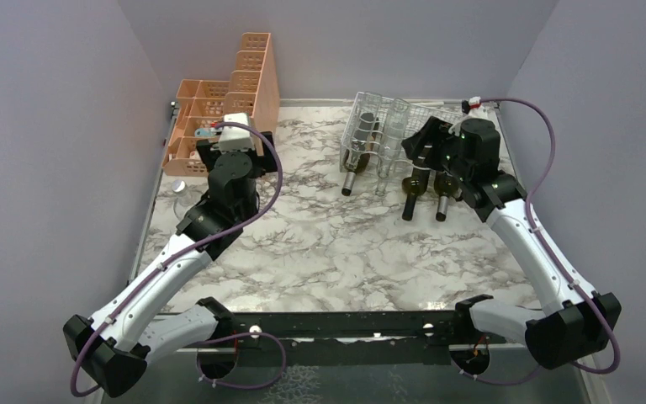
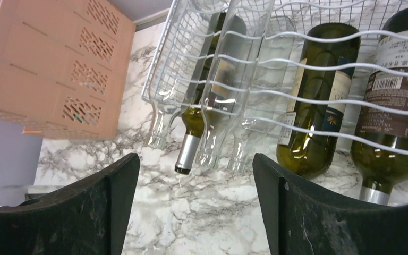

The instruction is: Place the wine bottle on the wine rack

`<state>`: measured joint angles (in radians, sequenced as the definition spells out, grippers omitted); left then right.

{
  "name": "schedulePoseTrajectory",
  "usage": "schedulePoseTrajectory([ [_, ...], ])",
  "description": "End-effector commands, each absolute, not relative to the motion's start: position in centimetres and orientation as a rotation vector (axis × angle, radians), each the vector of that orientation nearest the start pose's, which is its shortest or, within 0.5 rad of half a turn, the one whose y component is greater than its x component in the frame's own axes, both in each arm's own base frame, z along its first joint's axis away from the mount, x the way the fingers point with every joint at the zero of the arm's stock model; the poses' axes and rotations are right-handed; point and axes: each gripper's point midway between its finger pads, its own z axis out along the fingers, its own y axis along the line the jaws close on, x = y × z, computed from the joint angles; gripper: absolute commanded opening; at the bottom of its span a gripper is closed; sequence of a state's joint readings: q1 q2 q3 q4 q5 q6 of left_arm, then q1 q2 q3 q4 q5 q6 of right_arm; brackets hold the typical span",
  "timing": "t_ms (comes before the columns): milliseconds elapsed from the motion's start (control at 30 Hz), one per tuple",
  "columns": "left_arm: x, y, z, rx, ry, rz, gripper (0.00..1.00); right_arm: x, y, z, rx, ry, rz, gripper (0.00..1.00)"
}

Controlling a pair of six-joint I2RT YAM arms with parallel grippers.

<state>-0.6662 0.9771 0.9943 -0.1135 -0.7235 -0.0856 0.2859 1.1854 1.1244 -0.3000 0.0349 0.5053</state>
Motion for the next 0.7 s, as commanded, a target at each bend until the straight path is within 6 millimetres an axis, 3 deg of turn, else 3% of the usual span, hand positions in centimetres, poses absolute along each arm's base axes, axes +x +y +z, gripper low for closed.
schedulePoseTrajectory([
  [0,32.0,-3.3,33.8,-0.332,1.601,0.316,0.99,35.0,12.7,27.4,0.19,1.972,0.545,0.8],
  [167,32.0,2.2,31.7,-0.534,1.622,0.513,0.99,33.7,13.1,27.0,0.156,1.986,0.579,0.79],
  [333,32.2,6.4,27.6,-0.705,1.696,0.597,0.99,33.0,13.9,26.2,0.126,2.013,0.632,0.78],
  [533,32.0,8.0,23.9,-0.847,1.747,0.562,0.99,32.9,14.5,25.6,0.102,2.033,0.661,0.77],
  [600,31.8,8.2,22.8,-0.878,1.758,0.544,0.91,32.8,14.5,25.4,0.099,2.034,0.661,0.77],
  [667,31.8,8.2,22.2,-0.89,1.768,0.53,0.75,32.7,14.5,25.4,0.096,2.03,0.661,0.77],
])
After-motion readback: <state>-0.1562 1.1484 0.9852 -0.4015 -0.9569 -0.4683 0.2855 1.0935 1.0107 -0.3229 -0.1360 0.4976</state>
